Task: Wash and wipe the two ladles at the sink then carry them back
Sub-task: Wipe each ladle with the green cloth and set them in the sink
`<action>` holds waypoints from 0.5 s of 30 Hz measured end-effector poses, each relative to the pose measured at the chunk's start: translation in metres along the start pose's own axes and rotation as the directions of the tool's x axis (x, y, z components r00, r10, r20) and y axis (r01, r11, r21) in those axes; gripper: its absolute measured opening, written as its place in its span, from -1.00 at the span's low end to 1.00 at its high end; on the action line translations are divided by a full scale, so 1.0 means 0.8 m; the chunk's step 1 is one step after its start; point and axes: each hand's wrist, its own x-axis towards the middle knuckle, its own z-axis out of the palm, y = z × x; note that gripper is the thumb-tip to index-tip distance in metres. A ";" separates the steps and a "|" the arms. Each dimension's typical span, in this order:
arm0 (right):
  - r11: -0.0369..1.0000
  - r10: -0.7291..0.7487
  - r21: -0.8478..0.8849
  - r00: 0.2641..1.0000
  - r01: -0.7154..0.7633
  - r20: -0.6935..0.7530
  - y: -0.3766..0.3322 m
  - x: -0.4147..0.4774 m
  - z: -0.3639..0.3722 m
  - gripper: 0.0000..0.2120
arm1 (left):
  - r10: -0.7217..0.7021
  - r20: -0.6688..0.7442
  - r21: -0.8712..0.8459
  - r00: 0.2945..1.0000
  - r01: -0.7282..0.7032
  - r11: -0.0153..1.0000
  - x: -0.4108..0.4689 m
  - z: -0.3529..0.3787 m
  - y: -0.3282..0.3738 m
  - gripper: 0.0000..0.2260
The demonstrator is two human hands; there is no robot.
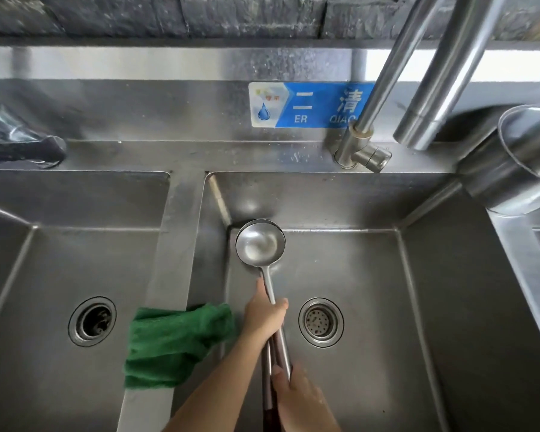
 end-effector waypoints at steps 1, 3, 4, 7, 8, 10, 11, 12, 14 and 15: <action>1.000 0.012 0.019 1.000 -0.012 -0.002 -0.001 0.001 0.003 -0.56 | -0.017 -0.007 -0.055 1.000 0.017 0.998 0.001 0.000 0.002 -0.64; 0.996 0.045 0.078 0.998 -0.041 -0.047 0.000 0.004 0.008 -0.60 | -0.083 0.014 -0.163 0.996 0.085 0.983 0.012 0.000 0.000 -0.73; 0.994 0.064 0.095 0.997 -0.059 -0.051 -0.001 0.002 0.009 -0.62 | -0.127 0.041 -0.233 0.991 0.133 0.963 0.016 0.000 0.000 -0.71; 0.961 0.122 0.252 0.993 -0.118 -0.001 0.002 0.008 0.013 -0.55 | -0.176 0.145 -0.382 0.974 0.219 0.898 0.033 0.002 -0.004 -0.63; 0.967 0.098 0.232 0.995 -0.103 0.031 0.001 0.006 0.010 -0.54 | -0.180 0.169 -0.414 0.969 0.235 0.879 0.036 0.002 -0.004 -0.62; 0.981 0.076 0.172 0.991 -0.094 0.110 0.000 0.004 0.009 -0.51 | -0.186 0.191 -0.456 0.964 0.255 0.853 0.039 0.004 -0.007 -0.64; 0.985 0.076 0.144 0.988 -0.096 0.135 0.001 0.009 0.010 -0.49 | -0.190 0.184 -0.457 0.964 0.255 0.852 0.038 0.005 -0.007 -0.65; 0.989 0.075 0.119 0.988 -0.091 0.134 -0.004 0.008 0.003 -0.48 | -0.194 0.169 -0.456 0.966 0.251 0.854 0.037 0.005 -0.007 -0.66; 0.990 0.069 0.114 0.987 -0.086 0.145 -0.007 -0.003 -0.005 -0.54 | -0.199 0.157 -0.448 0.967 0.249 0.859 0.031 0.004 -0.005 -0.68; 0.987 0.046 0.148 0.991 -0.065 0.129 -0.007 -0.008 -0.016 -0.58 | -0.200 0.155 -0.438 0.968 0.248 0.864 0.027 0.003 -0.002 -0.69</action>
